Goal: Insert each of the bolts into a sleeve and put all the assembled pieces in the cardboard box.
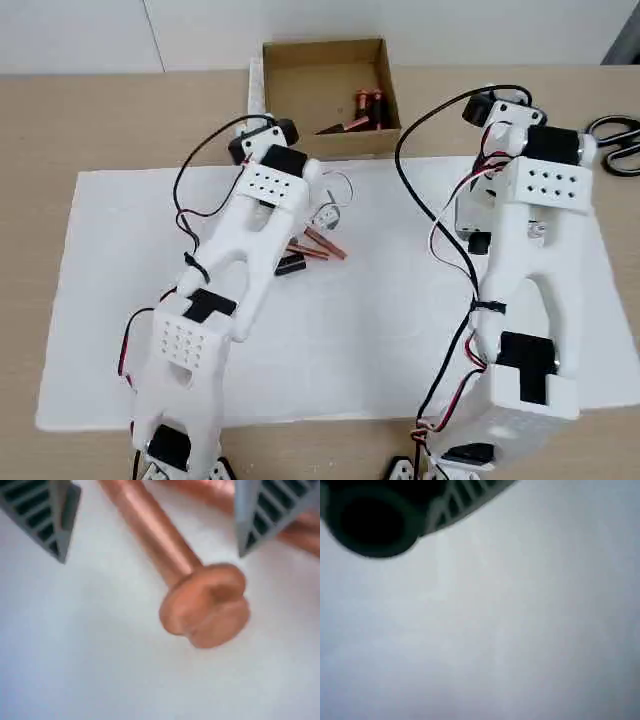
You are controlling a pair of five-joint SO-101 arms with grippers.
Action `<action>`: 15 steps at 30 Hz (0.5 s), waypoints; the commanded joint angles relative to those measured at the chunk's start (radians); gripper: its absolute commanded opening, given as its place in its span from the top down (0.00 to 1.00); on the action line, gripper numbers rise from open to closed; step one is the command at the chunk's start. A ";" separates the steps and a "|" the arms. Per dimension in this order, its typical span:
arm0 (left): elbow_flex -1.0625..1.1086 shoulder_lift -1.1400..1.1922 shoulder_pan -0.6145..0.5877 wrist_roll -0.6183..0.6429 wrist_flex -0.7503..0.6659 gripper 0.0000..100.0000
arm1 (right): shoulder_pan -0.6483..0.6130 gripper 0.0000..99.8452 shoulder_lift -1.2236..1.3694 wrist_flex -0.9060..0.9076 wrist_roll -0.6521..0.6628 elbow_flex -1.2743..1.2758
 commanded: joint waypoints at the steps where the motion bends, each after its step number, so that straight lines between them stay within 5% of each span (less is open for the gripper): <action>1: -0.025 0.002 0.006 0.009 -0.015 0.79 | 0.004 1.00 -0.062 0.001 -0.014 -0.003; 15: -0.025 0.005 0.008 0.006 -0.038 0.98 | 0.004 1.00 -0.068 -0.038 -0.014 0.069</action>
